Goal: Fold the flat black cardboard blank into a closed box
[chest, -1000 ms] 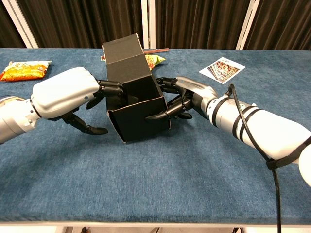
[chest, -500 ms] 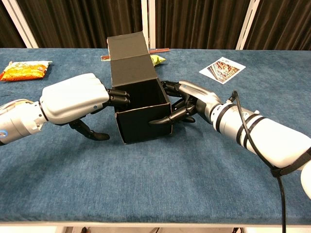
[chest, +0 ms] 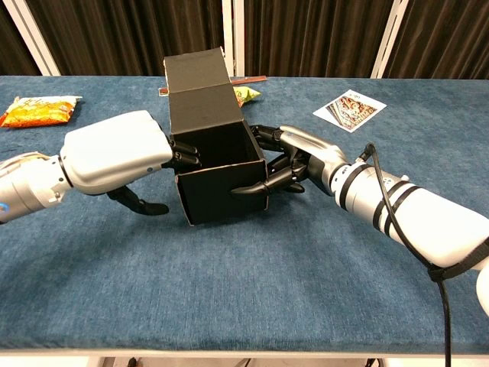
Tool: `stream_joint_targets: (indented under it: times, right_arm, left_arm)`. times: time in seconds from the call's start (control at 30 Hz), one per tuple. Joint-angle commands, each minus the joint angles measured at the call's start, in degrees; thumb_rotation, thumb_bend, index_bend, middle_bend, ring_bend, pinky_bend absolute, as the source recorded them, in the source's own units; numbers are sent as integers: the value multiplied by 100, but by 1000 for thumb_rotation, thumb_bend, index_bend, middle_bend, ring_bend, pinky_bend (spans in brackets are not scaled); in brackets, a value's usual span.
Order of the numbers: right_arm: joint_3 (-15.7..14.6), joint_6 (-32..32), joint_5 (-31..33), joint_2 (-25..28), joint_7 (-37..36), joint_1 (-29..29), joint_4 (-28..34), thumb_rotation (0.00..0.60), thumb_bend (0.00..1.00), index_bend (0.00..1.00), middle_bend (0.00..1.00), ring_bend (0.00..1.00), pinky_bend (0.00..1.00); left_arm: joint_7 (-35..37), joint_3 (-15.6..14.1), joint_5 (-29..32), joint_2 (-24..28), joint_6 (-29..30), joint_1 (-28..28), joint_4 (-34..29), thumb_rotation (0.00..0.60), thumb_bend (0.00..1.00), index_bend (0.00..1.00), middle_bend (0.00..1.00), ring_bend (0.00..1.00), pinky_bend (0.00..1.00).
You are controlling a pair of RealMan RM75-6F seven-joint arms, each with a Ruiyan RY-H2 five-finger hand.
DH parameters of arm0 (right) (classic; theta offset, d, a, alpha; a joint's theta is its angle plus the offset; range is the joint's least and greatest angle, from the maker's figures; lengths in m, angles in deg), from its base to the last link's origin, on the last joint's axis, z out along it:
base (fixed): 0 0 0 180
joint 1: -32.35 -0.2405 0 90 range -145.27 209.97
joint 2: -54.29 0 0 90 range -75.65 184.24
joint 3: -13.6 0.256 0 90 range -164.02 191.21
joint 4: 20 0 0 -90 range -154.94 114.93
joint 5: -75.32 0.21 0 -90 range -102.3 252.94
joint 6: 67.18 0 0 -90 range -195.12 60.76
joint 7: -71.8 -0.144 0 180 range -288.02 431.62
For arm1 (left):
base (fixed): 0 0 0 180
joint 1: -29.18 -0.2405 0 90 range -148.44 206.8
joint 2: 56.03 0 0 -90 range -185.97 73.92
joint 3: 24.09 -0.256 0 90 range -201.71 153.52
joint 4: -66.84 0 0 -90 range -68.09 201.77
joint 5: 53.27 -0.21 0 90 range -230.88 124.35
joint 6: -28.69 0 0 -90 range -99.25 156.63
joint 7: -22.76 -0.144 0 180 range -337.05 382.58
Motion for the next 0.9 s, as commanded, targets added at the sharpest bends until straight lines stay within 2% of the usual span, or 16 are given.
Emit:
stream_joint_targets:
  times: [0.03,0.3,0.4,0.63,0.77,0.9]
  right_arm:
    - [-2,57,-51,-34,-112,-9,-30,600,176,230,356,757,1000]
    - [51,105,-85,-79,-242,-77,-39,600,176,230,356,756,1000]
    - [85,111,-59,-99,-235,-100,-40,600,176,230,356,757,1000]
    - [217,64,75,-143,-137,-179,-84,600,176,230,353,756,1000]
    - [310,26,190,-187,-100,-216,-159,600,176,230,353,756,1000]
    - [389,-35,283,-249,-37,-278,-288,600,176,230,349,757,1000]
  left_arm:
    - [37,26,-33,-67,139,-15,193,600,137,637,599,756,911]
    - [141,54,3,-84,258,-24,364,600,134,622,561,756,911]
    - [150,74,47,-72,258,-40,360,600,120,544,516,754,910]
    - [159,153,161,39,419,-144,218,600,61,313,313,735,907]
    - [110,178,205,111,509,-221,128,600,34,240,265,730,905]
    - [101,193,234,197,618,-302,25,600,21,208,238,729,904]
